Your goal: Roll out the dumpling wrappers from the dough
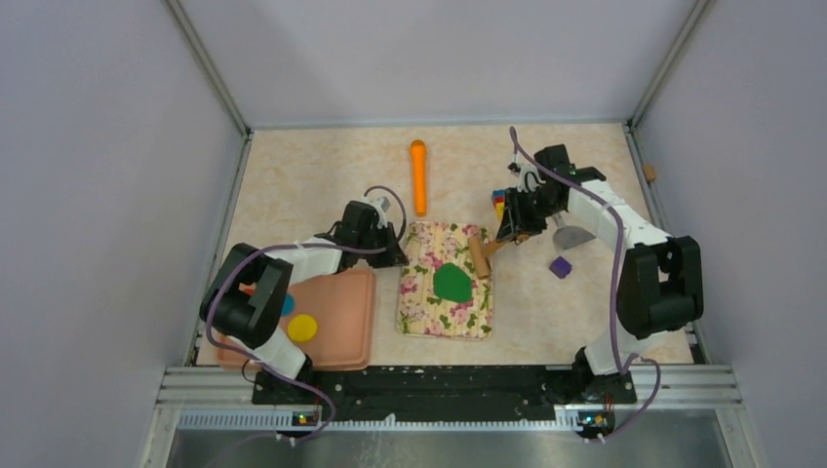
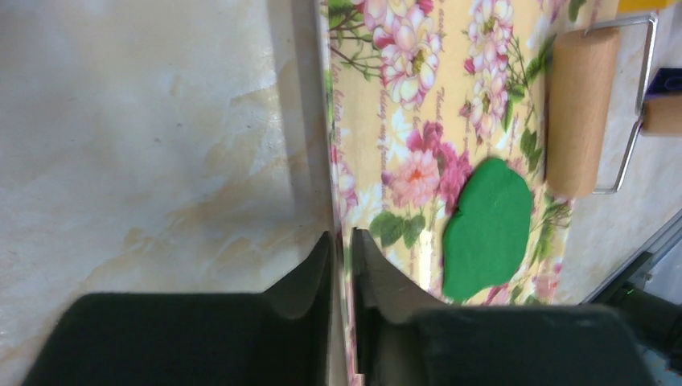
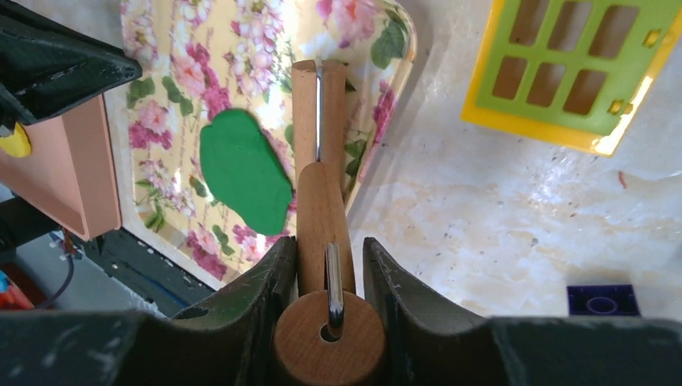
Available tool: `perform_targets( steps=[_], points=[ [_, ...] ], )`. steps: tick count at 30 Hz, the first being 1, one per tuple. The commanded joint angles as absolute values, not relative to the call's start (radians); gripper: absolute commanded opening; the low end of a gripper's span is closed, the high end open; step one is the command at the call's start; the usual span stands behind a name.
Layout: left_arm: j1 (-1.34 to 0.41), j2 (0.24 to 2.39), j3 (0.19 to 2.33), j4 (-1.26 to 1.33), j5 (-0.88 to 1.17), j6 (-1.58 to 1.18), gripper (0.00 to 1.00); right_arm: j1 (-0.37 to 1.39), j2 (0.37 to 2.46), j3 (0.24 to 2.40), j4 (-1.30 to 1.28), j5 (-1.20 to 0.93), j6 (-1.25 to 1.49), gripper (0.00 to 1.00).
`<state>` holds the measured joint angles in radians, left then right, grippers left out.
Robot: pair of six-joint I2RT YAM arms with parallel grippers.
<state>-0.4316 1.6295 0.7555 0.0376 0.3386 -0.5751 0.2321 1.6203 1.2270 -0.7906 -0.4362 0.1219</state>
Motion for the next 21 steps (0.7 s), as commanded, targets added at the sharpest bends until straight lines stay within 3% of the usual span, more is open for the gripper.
perform_targets(
  steps=[1,3,6,11,17,21],
  points=[
    [-0.425,1.535,0.742,0.089,0.371,-0.549,0.35,0.224,1.567,1.316,-0.771,-0.369,0.048,0.00],
    [-0.425,1.494,0.765,0.036,0.369,-0.527,0.57,0.224,1.503,1.335,-0.784,-0.434,0.058,0.00],
    [-0.423,1.415,0.809,-0.073,0.392,-0.442,0.68,0.225,1.400,1.323,-0.817,-0.506,0.027,0.00],
    [-0.450,1.275,0.758,0.021,0.494,-0.251,0.70,0.245,1.269,1.250,-0.869,-0.543,-0.086,0.00],
    [-0.758,1.109,0.645,0.254,0.441,0.340,0.71,0.366,1.208,1.222,-0.859,-0.468,-0.173,0.00],
    [-0.871,1.135,0.617,0.384,0.496,0.572,0.69,0.442,1.215,1.266,-0.886,-0.509,-0.288,0.00]
  ],
)
